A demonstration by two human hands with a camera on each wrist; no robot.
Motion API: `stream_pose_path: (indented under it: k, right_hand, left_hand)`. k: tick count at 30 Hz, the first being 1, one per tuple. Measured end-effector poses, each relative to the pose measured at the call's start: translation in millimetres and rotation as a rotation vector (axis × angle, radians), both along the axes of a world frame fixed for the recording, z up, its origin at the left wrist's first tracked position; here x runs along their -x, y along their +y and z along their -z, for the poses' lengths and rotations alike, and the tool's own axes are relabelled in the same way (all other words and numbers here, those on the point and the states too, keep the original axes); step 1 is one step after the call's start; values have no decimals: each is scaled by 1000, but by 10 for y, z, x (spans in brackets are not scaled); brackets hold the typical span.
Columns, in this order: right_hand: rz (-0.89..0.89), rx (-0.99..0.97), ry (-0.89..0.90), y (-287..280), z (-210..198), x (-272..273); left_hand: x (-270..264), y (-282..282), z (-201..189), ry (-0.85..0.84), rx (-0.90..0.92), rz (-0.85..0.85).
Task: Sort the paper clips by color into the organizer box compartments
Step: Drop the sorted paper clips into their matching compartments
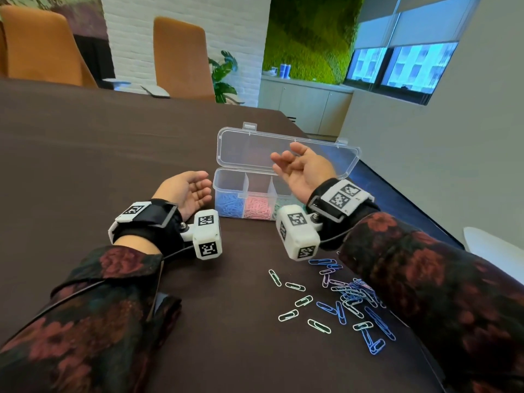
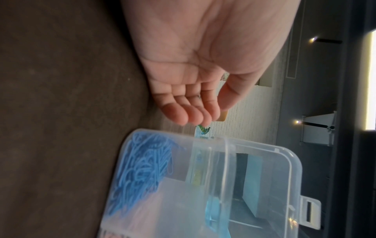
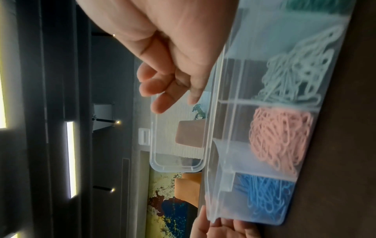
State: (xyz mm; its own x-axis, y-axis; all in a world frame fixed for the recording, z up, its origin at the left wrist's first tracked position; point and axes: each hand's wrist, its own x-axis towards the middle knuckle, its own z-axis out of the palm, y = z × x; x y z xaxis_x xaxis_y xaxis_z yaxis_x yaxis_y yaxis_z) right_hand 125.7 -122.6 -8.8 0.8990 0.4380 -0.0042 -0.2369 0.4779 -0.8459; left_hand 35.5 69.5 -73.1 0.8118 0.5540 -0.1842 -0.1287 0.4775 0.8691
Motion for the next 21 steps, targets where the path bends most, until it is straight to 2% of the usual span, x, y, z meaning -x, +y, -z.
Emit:
stream_pose_path:
  k: [2, 4, 7, 10, 12, 13, 21]
  right_hand:
    - [-17, 16, -46, -220, -42, 5]
    - [-55, 196, -204, -501, -86, -5]
    - [-202, 591, -510, -967, -103, -55]
    - [-496, 1125, -834, -1333, -28, -57]
    - [-651, 1445, -976, -1472, 62, -16]
    - [-684, 1521, -1005, -1505, 105, 24]
    - [-760, 1652, -1084, -1251, 308, 332]
  left_hand:
    - [1, 12, 2, 0, -1, 2]
    - [-2, 28, 7, 5, -3, 2]
    - [-11, 37, 9, 15, -15, 11]
    - [-23, 32, 14, 22, -39, 18]
    - [-28, 20, 13, 27, -49, 18]
    - [-28, 11, 7, 31, -55, 18]
    - [12, -31, -14, 32, -50, 30]
